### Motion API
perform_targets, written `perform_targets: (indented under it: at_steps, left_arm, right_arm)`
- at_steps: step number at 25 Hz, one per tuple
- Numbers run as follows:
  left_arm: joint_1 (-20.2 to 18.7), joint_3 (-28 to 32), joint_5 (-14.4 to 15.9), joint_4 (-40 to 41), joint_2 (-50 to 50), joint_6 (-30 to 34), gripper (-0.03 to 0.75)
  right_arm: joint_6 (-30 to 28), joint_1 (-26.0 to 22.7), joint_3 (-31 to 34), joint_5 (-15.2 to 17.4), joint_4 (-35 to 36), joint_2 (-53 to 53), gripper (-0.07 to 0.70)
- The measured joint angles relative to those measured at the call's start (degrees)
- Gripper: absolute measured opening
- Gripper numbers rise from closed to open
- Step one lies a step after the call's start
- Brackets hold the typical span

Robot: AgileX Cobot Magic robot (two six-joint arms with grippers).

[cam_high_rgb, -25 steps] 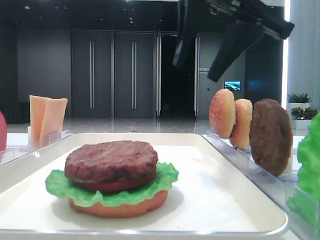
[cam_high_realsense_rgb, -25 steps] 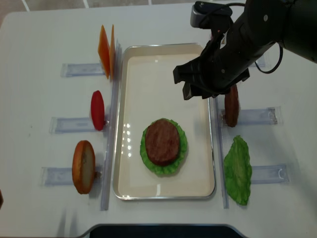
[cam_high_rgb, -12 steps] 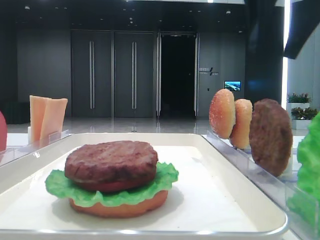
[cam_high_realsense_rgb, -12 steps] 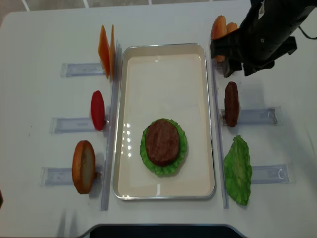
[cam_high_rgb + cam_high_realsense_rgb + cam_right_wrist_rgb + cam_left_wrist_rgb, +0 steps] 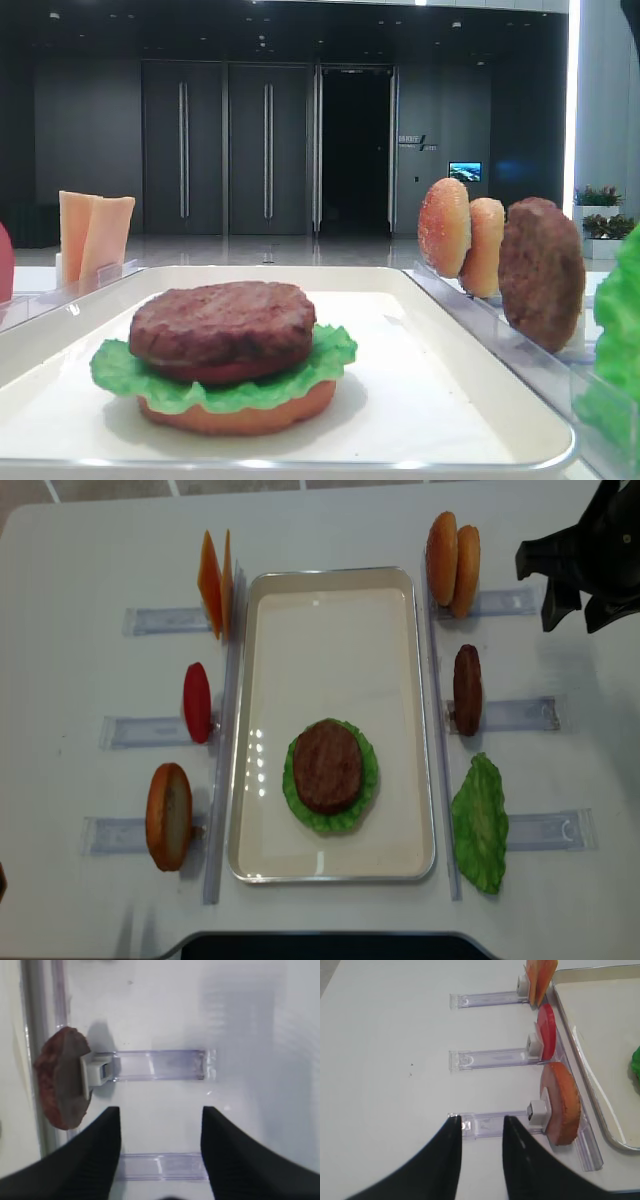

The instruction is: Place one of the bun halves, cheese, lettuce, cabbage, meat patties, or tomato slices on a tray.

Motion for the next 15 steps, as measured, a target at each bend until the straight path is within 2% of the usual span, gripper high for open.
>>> perform_targets:
  at_steps: [9,15]
  left_arm:
    - [0.0,0.0,0.0,0.0,0.0,0.0,0.219]
    - [0.0,0.0,0.0,0.0,0.0,0.0,0.219]
  right_arm:
    - [-3.4,-9.4,0.0,0.1,-0.1,-0.2,0.379]
    - [-5.6,-11.8,0.0,0.1,-0.5,-0.2,0.379]
